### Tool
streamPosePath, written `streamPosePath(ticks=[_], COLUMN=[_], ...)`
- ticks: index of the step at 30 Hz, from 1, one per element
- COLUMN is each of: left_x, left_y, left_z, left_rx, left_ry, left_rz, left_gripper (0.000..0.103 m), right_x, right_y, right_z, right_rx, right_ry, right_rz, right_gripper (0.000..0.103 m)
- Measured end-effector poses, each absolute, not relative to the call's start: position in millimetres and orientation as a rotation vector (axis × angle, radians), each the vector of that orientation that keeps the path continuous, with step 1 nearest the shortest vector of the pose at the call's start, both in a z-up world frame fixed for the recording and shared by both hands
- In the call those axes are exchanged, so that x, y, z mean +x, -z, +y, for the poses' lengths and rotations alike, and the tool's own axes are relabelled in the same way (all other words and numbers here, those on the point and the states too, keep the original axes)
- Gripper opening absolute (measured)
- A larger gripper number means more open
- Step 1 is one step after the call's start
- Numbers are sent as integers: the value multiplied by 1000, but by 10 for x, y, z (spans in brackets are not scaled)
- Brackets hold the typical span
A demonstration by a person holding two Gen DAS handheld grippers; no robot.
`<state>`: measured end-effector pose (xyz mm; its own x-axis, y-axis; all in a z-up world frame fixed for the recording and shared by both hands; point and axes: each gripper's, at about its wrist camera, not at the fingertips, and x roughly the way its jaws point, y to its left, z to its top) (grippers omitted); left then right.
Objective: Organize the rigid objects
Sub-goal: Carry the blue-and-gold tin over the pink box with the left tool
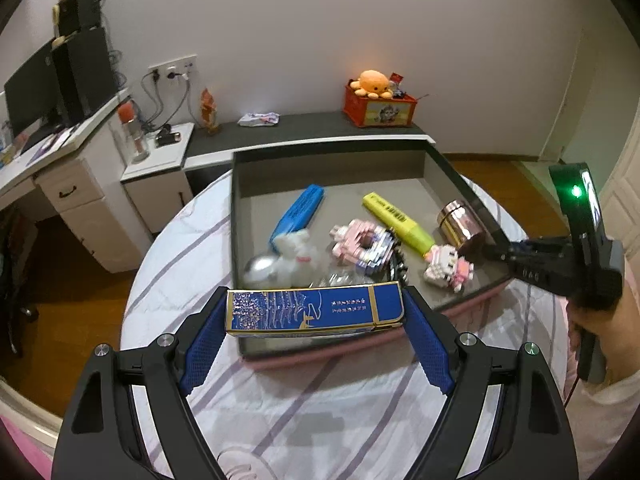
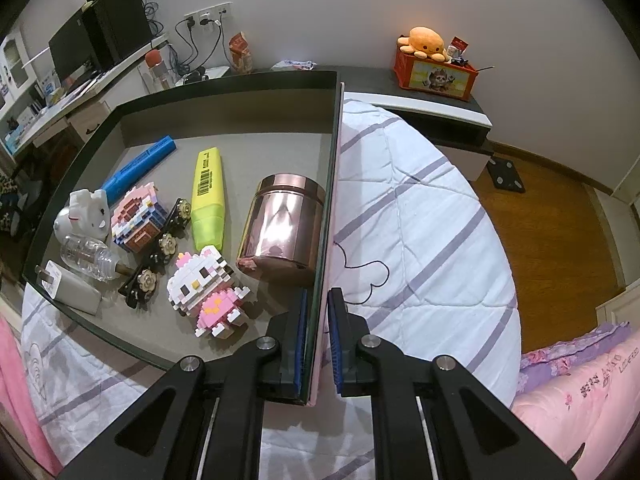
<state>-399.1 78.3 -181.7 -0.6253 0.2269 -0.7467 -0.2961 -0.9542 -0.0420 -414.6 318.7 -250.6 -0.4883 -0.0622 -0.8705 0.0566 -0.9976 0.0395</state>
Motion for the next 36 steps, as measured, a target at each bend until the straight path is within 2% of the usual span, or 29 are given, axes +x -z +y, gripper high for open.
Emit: streamPosePath(ticks=[9, 13, 22, 36], left_x=[-4341, -4531, -4884, -5186], left_y=[1847, 1861, 2063, 2369], left_z=[1117, 1224, 1452, 1457], left_rx=[-1194, -1206, -1281, -1415], left_ry=[-2542, -2510, -2474, -2513], left_rz=[132, 82, 126, 178], left_gripper=[84, 84, 84, 85], right_x=[-4149, -4148, -4160, -4158], right_y=[2515, 2516, 2521, 2526], right_z=[3204, 3204, 3220, 3195], right_rx=[1543, 1543, 1547, 1567], right_ry=[2660, 2659, 2653, 2659], right_rz=[-33, -37, -46, -38], right_gripper=[10, 10, 10, 11])
